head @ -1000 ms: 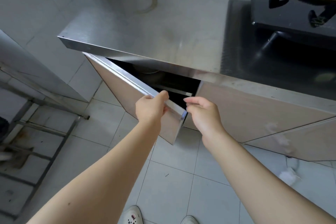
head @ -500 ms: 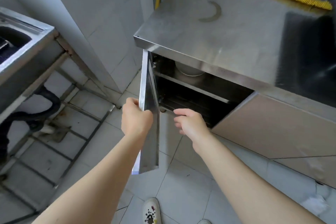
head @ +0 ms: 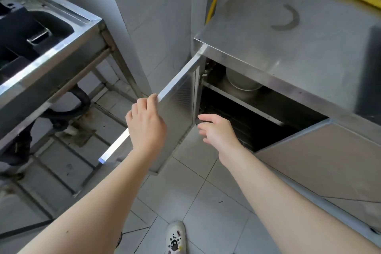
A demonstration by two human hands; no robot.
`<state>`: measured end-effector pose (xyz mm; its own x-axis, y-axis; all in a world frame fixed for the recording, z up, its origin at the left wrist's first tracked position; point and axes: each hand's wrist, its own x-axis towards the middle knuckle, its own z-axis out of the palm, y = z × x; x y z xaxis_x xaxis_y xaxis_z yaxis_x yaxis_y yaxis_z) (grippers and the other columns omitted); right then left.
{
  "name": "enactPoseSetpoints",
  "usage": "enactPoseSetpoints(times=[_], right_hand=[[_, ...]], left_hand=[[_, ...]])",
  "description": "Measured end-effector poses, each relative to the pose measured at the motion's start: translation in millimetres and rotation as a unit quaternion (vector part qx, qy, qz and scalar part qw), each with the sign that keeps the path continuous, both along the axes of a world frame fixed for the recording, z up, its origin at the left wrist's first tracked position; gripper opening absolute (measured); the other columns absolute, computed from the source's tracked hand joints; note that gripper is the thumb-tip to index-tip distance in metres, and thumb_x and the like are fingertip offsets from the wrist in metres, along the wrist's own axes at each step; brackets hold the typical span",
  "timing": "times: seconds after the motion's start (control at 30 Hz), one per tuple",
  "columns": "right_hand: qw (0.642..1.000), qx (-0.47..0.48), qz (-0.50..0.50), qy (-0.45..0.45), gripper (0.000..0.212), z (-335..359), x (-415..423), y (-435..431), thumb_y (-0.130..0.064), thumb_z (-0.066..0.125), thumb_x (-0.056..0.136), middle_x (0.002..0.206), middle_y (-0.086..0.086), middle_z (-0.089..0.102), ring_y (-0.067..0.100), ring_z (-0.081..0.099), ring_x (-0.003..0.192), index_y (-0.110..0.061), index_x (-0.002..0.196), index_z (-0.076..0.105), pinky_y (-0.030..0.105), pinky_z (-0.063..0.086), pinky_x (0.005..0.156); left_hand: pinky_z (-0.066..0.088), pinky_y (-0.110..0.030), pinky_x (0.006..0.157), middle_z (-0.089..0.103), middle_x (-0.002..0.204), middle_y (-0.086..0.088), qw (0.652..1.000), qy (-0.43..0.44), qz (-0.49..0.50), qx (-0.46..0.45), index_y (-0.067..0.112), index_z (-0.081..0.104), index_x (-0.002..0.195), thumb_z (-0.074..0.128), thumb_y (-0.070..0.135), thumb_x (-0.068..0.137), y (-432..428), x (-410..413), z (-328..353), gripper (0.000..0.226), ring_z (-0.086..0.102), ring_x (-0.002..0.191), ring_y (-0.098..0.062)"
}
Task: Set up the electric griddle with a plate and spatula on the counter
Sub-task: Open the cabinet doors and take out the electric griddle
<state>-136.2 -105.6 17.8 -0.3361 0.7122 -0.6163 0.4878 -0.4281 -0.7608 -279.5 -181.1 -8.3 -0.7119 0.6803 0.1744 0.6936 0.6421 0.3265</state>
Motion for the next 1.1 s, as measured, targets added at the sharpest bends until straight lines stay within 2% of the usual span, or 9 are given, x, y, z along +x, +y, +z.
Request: enactPoseSetpoints(times=[0.13, 0.27, 0.43, 0.63, 0.73, 0.8, 0.93, 1.03, 1.1], right_hand=[[0.999, 0.017, -0.035, -0.006, 0.034, 2.6, 25.6, 11.7, -0.009, 0.052, 0.088, 0.115, 0.001, 0.066, 0.02, 0.063, 0.105, -0.025, 0.114, 0.068, 0.039, 0.052, 0.096], [0.993, 0.042, -0.102, -0.034, 0.03, 3.7, 82.8, 34.1, -0.01, 0.052, 0.089, 0.105, -0.001, 0.069, 0.017, 0.065, 0.098, -0.027, 0.105, 0.071, 0.036, 0.055, 0.091], [0.974, 0.058, -0.211, -0.062, 0.029, 2.6, 177.3, 64.7, -0.007, 0.053, 0.088, 0.104, 0.001, 0.071, 0.02, 0.067, 0.1, -0.024, 0.101, 0.072, 0.031, 0.054, 0.085], [0.953, 0.061, -0.285, -0.078, 0.031, -1.1, 272.2, 83.7, -0.009, 0.053, 0.086, 0.106, 0.0, 0.072, 0.021, 0.067, 0.103, -0.025, 0.101, 0.074, 0.035, 0.054, 0.093], [0.95, 0.072, -0.296, -0.072, 0.034, -0.3, 296.4, 87.6, -0.009, 0.051, 0.086, 0.106, -0.001, 0.071, 0.019, 0.066, 0.102, -0.027, 0.106, 0.071, 0.027, 0.05, 0.078], [0.946, 0.086, -0.304, -0.075, 0.038, 0.1, 310.6, 90.8, -0.01, 0.05, 0.086, 0.114, -0.001, 0.069, 0.018, 0.063, 0.105, -0.027, 0.115, 0.067, 0.024, 0.044, 0.075], [0.94, 0.116, -0.305, -0.098, 0.042, 3.4, 322.8, 96.3, -0.012, 0.05, 0.089, 0.127, -0.002, 0.063, 0.018, 0.059, 0.112, -0.026, 0.128, 0.058, 0.027, 0.045, 0.088], [0.928, 0.15, -0.324, -0.106, 0.032, 6.6, 327.1, 96.5, -0.014, 0.052, 0.089, 0.11, -0.006, 0.068, 0.013, 0.062, 0.103, -0.024, 0.117, 0.064, 0.021, 0.042, 0.083], [0.911, 0.182, -0.353, -0.109, 0.022, 7.8, 327.2, 94.9, -0.018, 0.055, 0.088, 0.096, -0.01, 0.066, 0.01, 0.063, 0.095, -0.022, 0.105, 0.068, 0.02, 0.042, 0.077]], left_hand=[[0.026, -0.041, 0.108, 0.04, 0.14, -0.015, 0.994, -0.006, -0.104, 0.042, 0.011, 0.036, 0.141, 0.057, -0.001, 0.07, 17.5, 30.2, 6.2, 0.075, 0.04, 0.123, -0.034], [0.038, -0.03, 0.095, 0.04, 0.139, -0.004, 0.968, -0.154, -0.181, 0.075, 0.02, 0.039, 0.138, 0.056, 0.003, 0.077, 59.3, 89.6, 8.0, 0.066, 0.04, 0.124, -0.022], [0.035, -0.022, 0.083, 0.044, 0.133, 0.001, 0.915, -0.338, -0.213, 0.063, 0.026, 0.042, 0.134, 0.056, 0.012, 0.082, 115.6, 175.4, -3.9, 0.056, 0.046, 0.111, -0.008], [0.041, -0.028, 0.083, 0.044, 0.133, -0.007, 0.881, -0.4, -0.249, -0.043, 0.024, 0.042, 0.135, 0.062, 0.017, 0.08, 176.1, 268.1, -18.9, 0.059, 0.051, 0.112, -0.02], [0.042, -0.021, 0.067, 0.052, 0.118, -0.004, 0.846, -0.469, -0.252, -0.03, 0.057, 0.047, 0.095, 0.065, 0.013, 0.075, 202.4, 294.1, -17.0, 0.051, 0.056, 0.087, -0.01], [0.041, -0.018, 0.061, 0.058, 0.106, 0.001, 0.815, -0.53, -0.23, -0.036, 0.043, 0.054, 0.081, 0.068, 0.009, 0.073, 216.0, 309.5, -18.5, 0.038, 0.055, 0.081, -0.008], [0.041, -0.023, 0.067, 0.058, 0.111, -0.001, 0.799, -0.574, -0.173, -0.056, 0.021, 0.053, 0.105, 0.067, 0.006, 0.073, 225.3, 317.7, -30.5, 0.038, 0.056, 0.096, -0.017], [0.042, -0.023, 0.067, 0.061, 0.1, 0.003, 0.814, -0.544, -0.195, -0.065, 0.024, 0.055, 0.096, 0.06, 0.02, 0.07, 217.2, 311.8, -26.2, 0.027, 0.056, 0.088, -0.011], [0.04, -0.027, 0.085, 0.065, 0.102, 0.006, 0.784, -0.58, -0.205, -0.084, 0.029, 0.059, 0.092, 0.051, 0.032, 0.069, 207.7, 303.5, -21.4, 0.024, 0.058, 0.099, -0.013]])
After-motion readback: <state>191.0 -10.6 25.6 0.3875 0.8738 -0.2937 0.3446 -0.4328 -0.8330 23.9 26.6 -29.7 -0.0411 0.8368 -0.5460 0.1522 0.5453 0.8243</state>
